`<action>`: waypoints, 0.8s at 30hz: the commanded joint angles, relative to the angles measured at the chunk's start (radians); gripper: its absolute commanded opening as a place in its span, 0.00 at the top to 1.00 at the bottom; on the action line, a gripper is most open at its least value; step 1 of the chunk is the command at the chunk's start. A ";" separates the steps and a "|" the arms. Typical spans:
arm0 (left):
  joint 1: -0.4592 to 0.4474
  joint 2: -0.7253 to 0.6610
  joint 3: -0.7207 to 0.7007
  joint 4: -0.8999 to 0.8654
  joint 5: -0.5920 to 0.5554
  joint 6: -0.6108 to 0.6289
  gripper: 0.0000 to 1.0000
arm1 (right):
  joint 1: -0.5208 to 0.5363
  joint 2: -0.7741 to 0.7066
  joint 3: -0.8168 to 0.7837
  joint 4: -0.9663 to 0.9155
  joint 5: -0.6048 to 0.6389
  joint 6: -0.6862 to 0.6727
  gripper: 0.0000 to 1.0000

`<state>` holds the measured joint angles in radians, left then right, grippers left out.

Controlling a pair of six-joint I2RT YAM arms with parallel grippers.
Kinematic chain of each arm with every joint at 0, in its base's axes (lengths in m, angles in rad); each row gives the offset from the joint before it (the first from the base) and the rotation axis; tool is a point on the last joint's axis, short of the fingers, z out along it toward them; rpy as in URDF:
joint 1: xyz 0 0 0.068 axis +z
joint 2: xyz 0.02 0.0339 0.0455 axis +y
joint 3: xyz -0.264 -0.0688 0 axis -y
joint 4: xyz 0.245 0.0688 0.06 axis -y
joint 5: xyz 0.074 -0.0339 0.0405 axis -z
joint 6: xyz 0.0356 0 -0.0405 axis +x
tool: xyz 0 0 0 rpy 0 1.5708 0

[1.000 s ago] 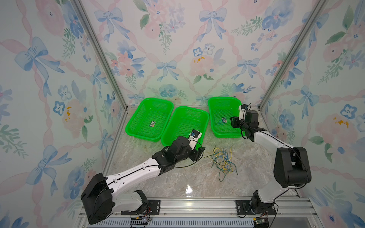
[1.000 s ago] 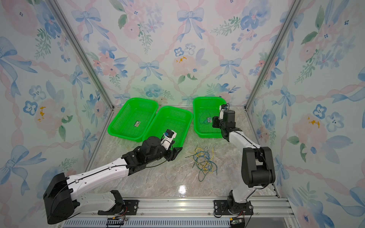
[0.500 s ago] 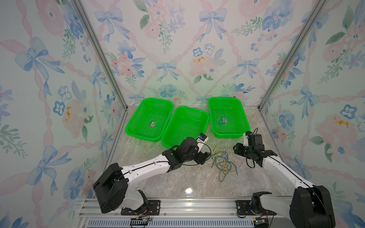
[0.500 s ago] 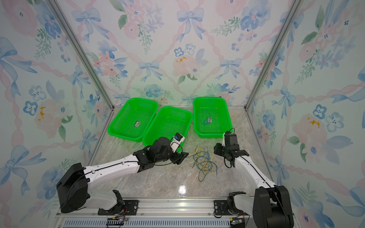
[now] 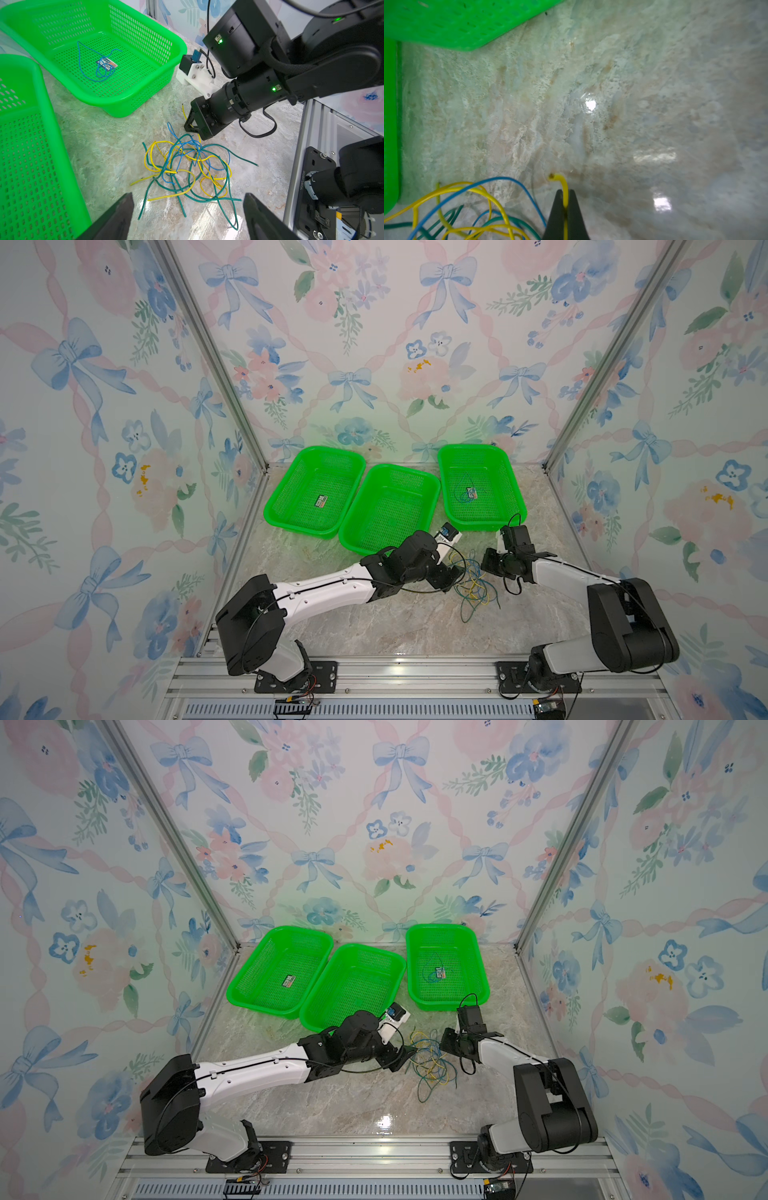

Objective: Untangle and sort cables by color
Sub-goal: Untie the cable.

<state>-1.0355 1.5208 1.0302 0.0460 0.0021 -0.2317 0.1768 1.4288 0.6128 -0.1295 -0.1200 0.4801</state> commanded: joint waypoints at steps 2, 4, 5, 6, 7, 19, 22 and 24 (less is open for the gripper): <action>-0.018 0.094 0.061 0.002 -0.043 -0.067 0.13 | 0.003 -0.167 -0.018 -0.026 0.030 0.031 1.00; -0.018 0.135 0.084 0.002 -0.073 -0.101 0.12 | 0.004 -0.252 -0.006 -0.070 0.049 0.040 1.00; -0.018 0.156 0.095 0.002 -0.082 -0.114 0.12 | 0.006 -0.297 0.003 -0.094 0.054 0.045 1.00; -0.019 0.177 0.109 0.002 -0.083 -0.122 0.12 | 0.008 -0.338 0.014 -0.116 0.054 0.050 1.00; -0.018 0.194 0.122 0.003 -0.078 -0.129 0.12 | 0.010 -0.371 0.022 -0.133 0.056 0.053 1.00; -0.018 0.269 0.186 0.005 -0.053 -0.125 0.13 | 0.069 -0.605 0.220 -0.285 0.066 -0.046 1.00; -0.017 0.247 0.178 0.004 -0.046 -0.112 0.13 | 0.077 -0.669 0.199 -0.229 0.061 -0.083 1.00; -0.014 0.222 0.166 0.006 -0.045 -0.096 0.14 | 0.077 -0.709 0.185 -0.190 0.053 -0.097 1.00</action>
<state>-1.0523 1.7756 1.1988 0.0517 -0.0483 -0.3447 0.2447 0.7624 0.8101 -0.3599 -0.0704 0.4347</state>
